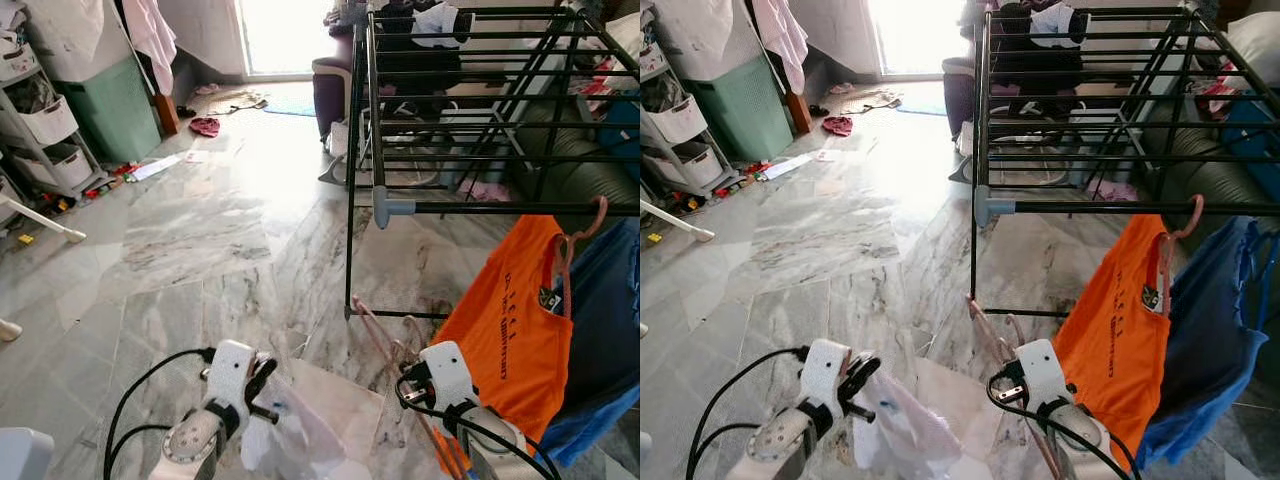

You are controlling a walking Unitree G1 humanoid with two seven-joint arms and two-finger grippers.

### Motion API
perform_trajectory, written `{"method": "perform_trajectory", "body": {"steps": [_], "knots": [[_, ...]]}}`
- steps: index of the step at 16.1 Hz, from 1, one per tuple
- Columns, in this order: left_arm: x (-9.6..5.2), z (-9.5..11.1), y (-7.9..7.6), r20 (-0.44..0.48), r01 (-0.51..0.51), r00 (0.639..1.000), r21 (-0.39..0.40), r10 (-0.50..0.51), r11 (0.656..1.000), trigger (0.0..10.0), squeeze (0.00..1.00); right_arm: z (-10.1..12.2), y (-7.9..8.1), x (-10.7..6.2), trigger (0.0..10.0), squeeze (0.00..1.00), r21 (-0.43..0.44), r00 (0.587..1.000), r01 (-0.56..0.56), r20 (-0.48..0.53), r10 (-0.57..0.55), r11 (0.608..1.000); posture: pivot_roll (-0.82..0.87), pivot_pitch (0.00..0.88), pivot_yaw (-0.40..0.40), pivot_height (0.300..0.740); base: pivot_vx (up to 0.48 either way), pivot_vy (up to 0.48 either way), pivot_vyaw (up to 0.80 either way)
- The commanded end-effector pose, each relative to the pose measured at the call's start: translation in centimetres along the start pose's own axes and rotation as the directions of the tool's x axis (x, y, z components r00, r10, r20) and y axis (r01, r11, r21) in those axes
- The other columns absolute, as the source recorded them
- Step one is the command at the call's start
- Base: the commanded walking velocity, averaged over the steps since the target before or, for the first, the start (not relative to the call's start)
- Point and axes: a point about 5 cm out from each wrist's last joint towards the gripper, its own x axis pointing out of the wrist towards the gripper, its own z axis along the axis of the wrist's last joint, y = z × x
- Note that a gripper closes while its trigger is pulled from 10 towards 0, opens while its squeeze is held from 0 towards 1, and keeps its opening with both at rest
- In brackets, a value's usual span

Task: Hang hanger

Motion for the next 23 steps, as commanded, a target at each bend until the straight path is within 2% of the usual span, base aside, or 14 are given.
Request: {"method": "perform_trajectory", "body": {"steps": [1, 4, 5, 7, 11, 14, 17, 19, 23], "knots": [[0.1, 0.5, 0.5, 0.03, -0.012, 0.999, 0.009, 0.011, 1.0, 10.0, 0.0, 0.3, 0.2, 0.1, 10.0, 0.0, -0.025, 0.999, -0.029, 0.022, 0.029, 0.999, -0.12, 0.0, 0.045, 0.74, 0.0, 0.0, 0.0], [0.3, 0.7, 0.7, 0.046, 0.0, 0.999, 0.006, 0.0, 1.0, 10.0, 0.0, 0.5, 0.4, 0.2, 10.0, 0.0, -0.067, 0.997, -0.054, 0.046, 0.057, 0.996, -0.12, 0.0, 0.037, 0.74, 0.0, 0.0, 0.0], [0.4, 0.9, 0.7, 0.051, 0.022, 0.998, 0.0, -0.021, 1.0, 10.0, 0.0, 0.8, 0.7, 0.2, 10.0, 0.0, -0.086, 0.993, -0.092, 0.068, 0.098, 0.992, -0.12, 0.0, 0.035, 0.74, 0.0, 0.0, 0.0], [0.4, 1.3, 0.4, 0.064, 0.051, 0.997, 0.002, -0.051, 0.999, 10.0, 0.0, 1.2, 1.3, 0.4, 10.0, 0.0, -0.079, 0.987, -0.147, 0.061, 0.152, 0.986, -0.12, 0.0, 0.033, 0.74, 0.0, 0.0, 0.0], [0.4, 1.3, 0.2, 0.076, 0.082, 0.994, -0.009, -0.081, 0.997, 10.0, 0.0, 1.2, 1.6, 0.3, 10.0, 0.0, -0.084, 0.98, -0.17, 0.086, 0.177, 0.982, -0.12, 0.0, 0.035, 0.74, 0.0, 0.0, 0.0], [0.5, 1.2, -0.1, 0.062, 0.124, 0.99, 0.022, -0.126, 0.992, 10.0, 0.0, 1.1, 1.6, 0.3, 10.0, 0.0, -0.075, 0.978, -0.188, 0.074, 0.194, 0.979, -0.12, 0.0, 0.035, 0.74, 0.0, 0.0, 0.0], [0.3, 1.1, 0.2, 0.057, 0.082, 0.995, 0.018, -0.083, 0.996, 10.0, 0.0, 1.2, 1.3, 0.3, 10.0, 0.0, -0.064, 0.981, -0.172, 0.084, 0.177, 0.983, -0.12, 0.0, 0.035, 0.74, 0.0, 0.0, 0.0], [0.4, 1.1, 0.7, 0.053, 0.03, 0.998, 0.027, -0.031, 0.999, 10.0, 0.0, 1.9, 1.0, 0.5, 10.0, 0.0, -0.05, 0.984, -0.115, 0.134, 0.121, 0.992, -0.11, 0.0, 0.037, 0.74, 0.0, 0.0, 0.0], [0.6, 1.8, 0.6, 0.071, 0.009, 0.997, 0.015, -0.01, 1.0, 10.0, 0.0, 3.2, 1.1, 1.1, 10.0, 0.0, -0.002, 0.981, -0.064, 0.182, 0.063, 0.998, -0.11, 0.0, 0.039, 0.74, 0.0, 0.0, 0.0]]}}
